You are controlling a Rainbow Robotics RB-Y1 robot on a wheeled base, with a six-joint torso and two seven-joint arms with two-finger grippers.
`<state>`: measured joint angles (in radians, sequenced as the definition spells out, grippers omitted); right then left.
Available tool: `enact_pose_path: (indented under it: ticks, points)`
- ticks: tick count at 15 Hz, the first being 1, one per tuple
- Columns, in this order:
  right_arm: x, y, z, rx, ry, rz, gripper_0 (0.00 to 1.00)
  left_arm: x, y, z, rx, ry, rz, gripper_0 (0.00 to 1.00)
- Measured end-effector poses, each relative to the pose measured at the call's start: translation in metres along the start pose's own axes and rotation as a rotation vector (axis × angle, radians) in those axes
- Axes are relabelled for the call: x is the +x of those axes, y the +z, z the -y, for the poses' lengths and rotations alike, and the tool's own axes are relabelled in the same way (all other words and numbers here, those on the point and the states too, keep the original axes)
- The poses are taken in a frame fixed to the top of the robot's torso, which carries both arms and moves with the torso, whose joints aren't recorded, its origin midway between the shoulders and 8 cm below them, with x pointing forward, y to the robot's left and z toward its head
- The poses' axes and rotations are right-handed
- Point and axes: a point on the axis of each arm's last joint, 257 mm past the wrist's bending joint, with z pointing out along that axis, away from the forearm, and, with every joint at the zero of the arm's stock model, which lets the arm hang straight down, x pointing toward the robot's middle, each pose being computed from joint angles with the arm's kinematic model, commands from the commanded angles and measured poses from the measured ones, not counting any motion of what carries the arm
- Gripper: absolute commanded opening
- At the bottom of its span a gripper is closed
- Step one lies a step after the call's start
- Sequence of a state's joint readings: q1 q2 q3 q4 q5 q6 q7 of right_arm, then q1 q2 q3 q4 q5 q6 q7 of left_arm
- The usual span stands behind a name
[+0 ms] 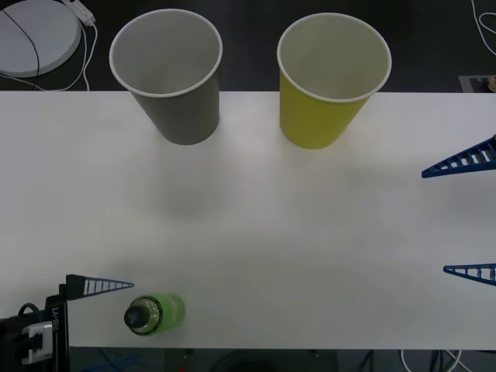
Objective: Put the can into the green bin and the plastic bottle into the gray bin
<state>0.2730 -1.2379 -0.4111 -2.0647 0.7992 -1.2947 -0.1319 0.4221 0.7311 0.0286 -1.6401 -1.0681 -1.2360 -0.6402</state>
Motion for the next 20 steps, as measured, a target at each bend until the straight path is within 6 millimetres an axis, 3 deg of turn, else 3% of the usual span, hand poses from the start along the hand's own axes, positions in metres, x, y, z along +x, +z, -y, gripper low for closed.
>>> enact_pose_path:
  ticks: [11, 18, 19, 20]
  points:
    - [0.0, 0.0, 0.0, 0.0, 0.0, 0.0, 1.0, -0.014, 0.04, 0.002, -0.008, -0.024, 0.071, 1.0]
    - [0.0, 0.0, 0.0, 0.0, 0.0, 0.0, 1.0, -0.019, 0.053, 0.004, -0.009, -0.036, 0.094, 1.0]
    - [0.0, 0.0, 0.0, 0.0, 0.0, 0.0, 1.0, -0.019, 0.053, 0.005, -0.008, -0.038, 0.094, 0.83]
    - [0.0, 0.0, 0.0, 0.0, 0.0, 0.0, 1.0, -0.02, 0.053, 0.005, -0.007, -0.038, 0.094, 0.48]
